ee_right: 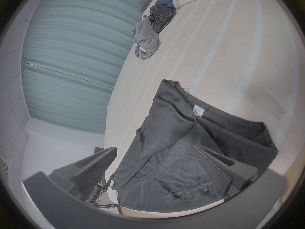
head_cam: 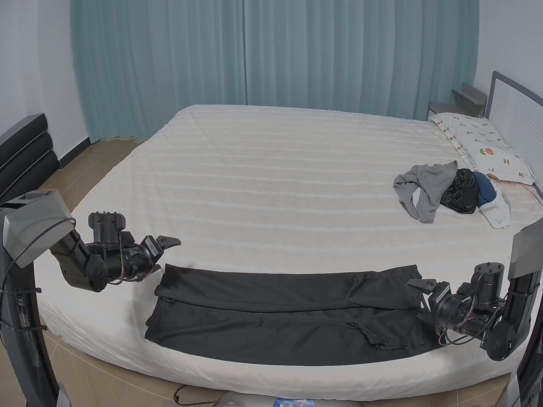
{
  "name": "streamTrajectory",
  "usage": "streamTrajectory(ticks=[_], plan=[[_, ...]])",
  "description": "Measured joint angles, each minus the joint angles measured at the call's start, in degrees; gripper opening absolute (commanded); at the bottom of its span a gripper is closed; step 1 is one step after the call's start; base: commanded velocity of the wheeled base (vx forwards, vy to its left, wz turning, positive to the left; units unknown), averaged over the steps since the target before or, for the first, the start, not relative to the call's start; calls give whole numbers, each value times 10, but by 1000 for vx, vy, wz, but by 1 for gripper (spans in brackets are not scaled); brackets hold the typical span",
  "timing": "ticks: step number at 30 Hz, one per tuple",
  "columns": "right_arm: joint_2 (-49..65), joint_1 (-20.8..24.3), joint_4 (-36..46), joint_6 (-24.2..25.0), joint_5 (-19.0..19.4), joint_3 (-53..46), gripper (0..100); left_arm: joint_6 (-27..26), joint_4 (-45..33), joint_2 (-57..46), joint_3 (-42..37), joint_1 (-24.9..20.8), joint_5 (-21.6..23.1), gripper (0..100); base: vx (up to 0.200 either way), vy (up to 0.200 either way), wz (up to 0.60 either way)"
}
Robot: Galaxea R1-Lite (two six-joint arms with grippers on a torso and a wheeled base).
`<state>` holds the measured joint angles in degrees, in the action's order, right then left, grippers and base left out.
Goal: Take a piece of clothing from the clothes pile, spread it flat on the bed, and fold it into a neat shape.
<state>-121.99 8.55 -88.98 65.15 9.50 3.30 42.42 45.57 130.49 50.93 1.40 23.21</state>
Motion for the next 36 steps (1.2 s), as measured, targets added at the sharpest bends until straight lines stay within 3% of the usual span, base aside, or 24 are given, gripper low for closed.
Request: streamTrajectory(ticks=[2, 3, 9, 15, 36], plan=[[0, 0, 0, 0, 1, 0, 100, -2, 0, 9, 5, -4, 0, 100, 0, 0, 0], [-1, 1, 0, 0, 0, 0, 100, -6, -1, 13, 7, -4, -1, 0, 0, 0, 0], [-1, 2, 0, 0, 1, 0, 100, -22, -3, 24, 1, -6, -21, 0, 0, 0, 0], [-1, 2, 0, 0, 1, 0, 100, -24, -2, 26, -18, -5, -70, 0, 0, 0, 0], [-1, 2, 0, 1, 0, -6, 100, -16, -2, -5, -45, 1, -70, 0, 0, 0, 0]])
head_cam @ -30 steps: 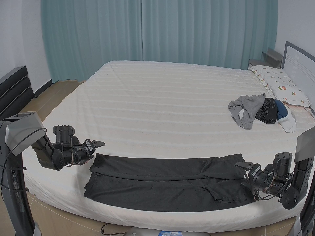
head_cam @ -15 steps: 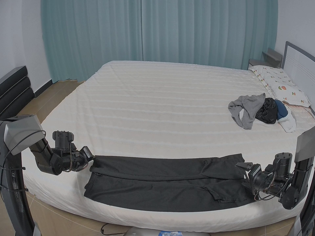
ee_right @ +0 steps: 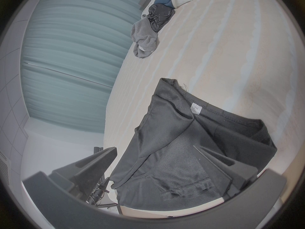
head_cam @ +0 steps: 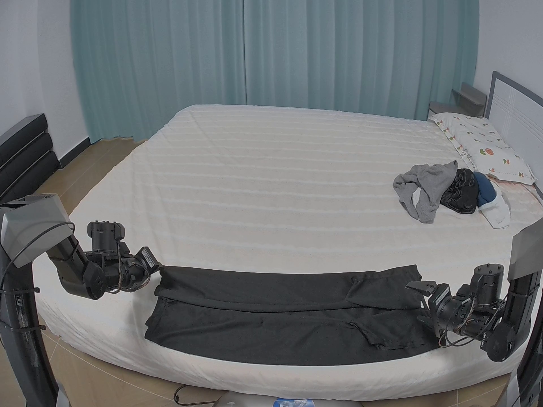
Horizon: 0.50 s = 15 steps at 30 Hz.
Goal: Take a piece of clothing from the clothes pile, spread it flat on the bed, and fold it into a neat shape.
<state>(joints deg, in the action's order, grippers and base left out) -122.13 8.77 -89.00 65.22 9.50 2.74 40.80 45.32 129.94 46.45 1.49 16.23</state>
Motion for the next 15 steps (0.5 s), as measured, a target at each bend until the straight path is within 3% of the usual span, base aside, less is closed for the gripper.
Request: streamTrajectory(ticks=[2, 3, 15], plan=[[0, 0, 0, 0, 0, 0, 100, 0, 1, 0, 2, 0, 0, 0, 0, 0, 0], [0, 0, 0, 0, 0, 0, 100, 0, 2, 0, 2, 0, 0, 100, 0, 0, 0], [0, 0, 0, 0, 0, -2, 100, -1, 5, -25, -29, 2, 7, 100, 0, 0, 0]])
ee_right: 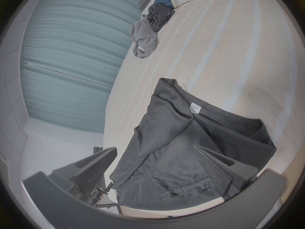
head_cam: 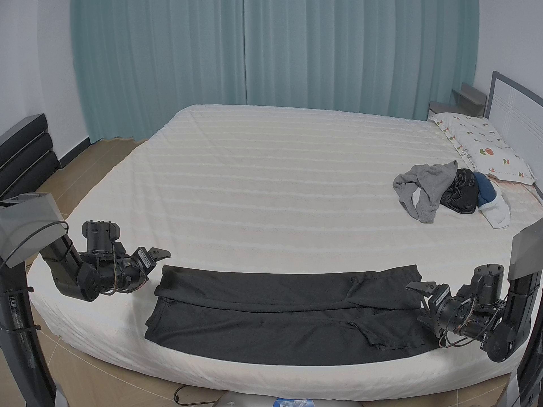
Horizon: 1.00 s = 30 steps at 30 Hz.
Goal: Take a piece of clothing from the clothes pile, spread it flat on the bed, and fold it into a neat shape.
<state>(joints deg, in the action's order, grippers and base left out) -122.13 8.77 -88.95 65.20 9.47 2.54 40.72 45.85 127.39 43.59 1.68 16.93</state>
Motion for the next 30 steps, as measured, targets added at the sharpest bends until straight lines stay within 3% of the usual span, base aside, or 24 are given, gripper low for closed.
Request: streamTrajectory(ticks=[8, 15, 16, 30], plan=[[4, -1, 0, 0, 0, -7, 100, -6, -5, -54, -75, -14, 10, 100, 0, 0, 0], [6, -1, 0, 0, 0, -9, 100, -7, -5, -59, -86, -24, 10, 100, 0, 0, 0], [6, -1, 0, 0, 0, -9, 100, -9, -5, -58, -87, -25, 10, 0, 0, 0, 0], [6, -5, 0, 0, 0, -9, 100, -32, -31, -44, -83, -25, 6, 0, 0, 0, 0]])
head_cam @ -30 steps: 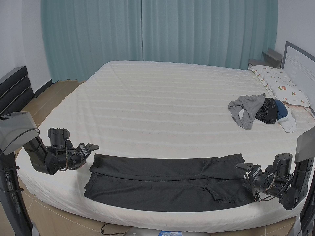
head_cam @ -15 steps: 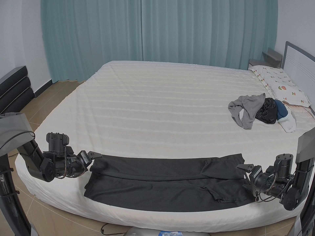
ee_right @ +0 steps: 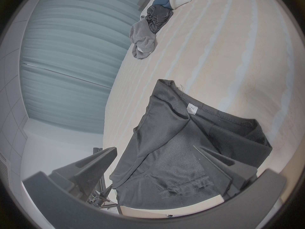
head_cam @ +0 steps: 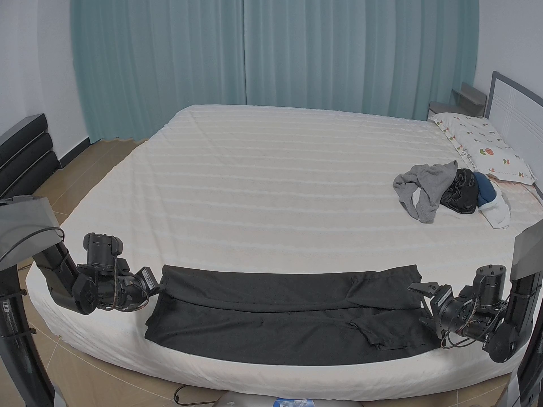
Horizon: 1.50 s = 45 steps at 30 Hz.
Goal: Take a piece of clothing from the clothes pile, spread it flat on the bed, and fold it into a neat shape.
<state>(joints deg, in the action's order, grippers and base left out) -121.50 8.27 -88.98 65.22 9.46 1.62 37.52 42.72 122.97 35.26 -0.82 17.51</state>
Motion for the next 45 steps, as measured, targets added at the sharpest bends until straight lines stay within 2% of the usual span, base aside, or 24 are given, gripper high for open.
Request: streamTrajectory(ticks=[6, 15, 25, 35, 36, 45], plan=[[0, -1, 0, 0, 0, 0, 100, -1, -55, -38, 0, 2, 0, 0, 0, 0, 0], [1, -1, 0, -1, 0, -1, 100, -16, -69, -75, -3, -1, -1, 0, 0, 0, 0], [1, -1, 0, -1, -1, -2, 100, -63, -115, -78, -5, 0, 0, 0, 0, 0, 0], [1, -1, 0, -2, -1, -2, 100, -77, -122, -64, -4, 2, -1, 0, 0, 0, 0], [1, -1, 0, -2, -1, -2, 100, -79, -121, -61, -4, 2, -1, 100, 0, 0, 0], [1, -1, 0, -2, -1, -2, 100, -81, -119, -39, 6, 7, -2, 100, 0, 0, 0]])
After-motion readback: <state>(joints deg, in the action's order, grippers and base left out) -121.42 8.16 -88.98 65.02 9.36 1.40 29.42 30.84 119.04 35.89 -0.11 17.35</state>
